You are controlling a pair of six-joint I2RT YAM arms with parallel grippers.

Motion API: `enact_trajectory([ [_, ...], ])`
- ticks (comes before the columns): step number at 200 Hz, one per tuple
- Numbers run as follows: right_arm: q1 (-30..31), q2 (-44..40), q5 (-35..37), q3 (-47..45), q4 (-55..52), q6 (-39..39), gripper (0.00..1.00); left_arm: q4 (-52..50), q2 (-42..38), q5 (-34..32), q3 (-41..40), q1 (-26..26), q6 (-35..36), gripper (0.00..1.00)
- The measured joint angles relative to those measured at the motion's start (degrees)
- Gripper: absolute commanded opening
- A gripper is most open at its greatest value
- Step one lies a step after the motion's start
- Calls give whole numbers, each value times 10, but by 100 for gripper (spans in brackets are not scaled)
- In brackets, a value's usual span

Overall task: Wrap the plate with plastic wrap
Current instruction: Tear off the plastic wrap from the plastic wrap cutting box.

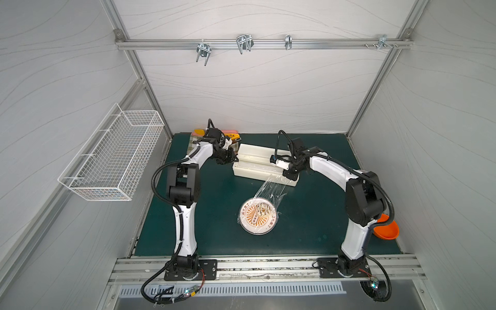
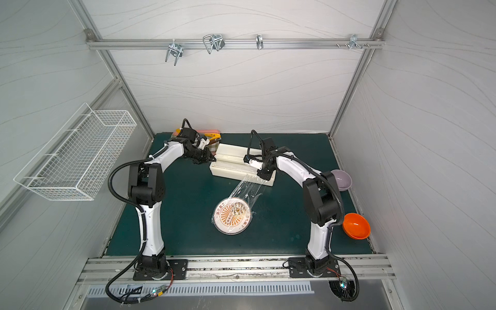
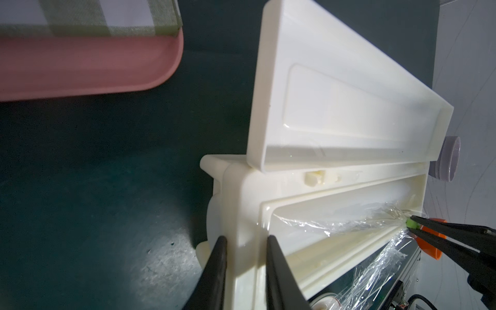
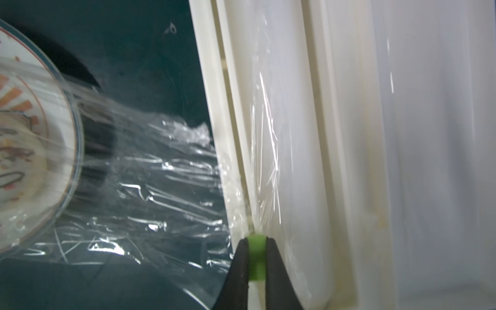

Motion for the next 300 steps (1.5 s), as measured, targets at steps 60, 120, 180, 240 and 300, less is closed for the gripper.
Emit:
enact_trajectory([
  [60, -19, -25, 4, -29, -4, -19, 0, -15, 9, 6, 15, 7, 0, 0],
  [120, -37, -40, -14, -52, 13, -40, 0, -20, 12, 13, 19, 9, -3, 0],
  [180, -59, -57, -30, -77, 22, -63, 0, -26, 16, 16, 26, 10, -6, 0],
  [240, -60, -61, -28, -83, 28, -70, 0, -33, 20, 16, 33, 10, -12, 0],
  [300, -60, -66, -25, -92, 37, -70, 0, -35, 20, 17, 34, 11, -18, 0],
])
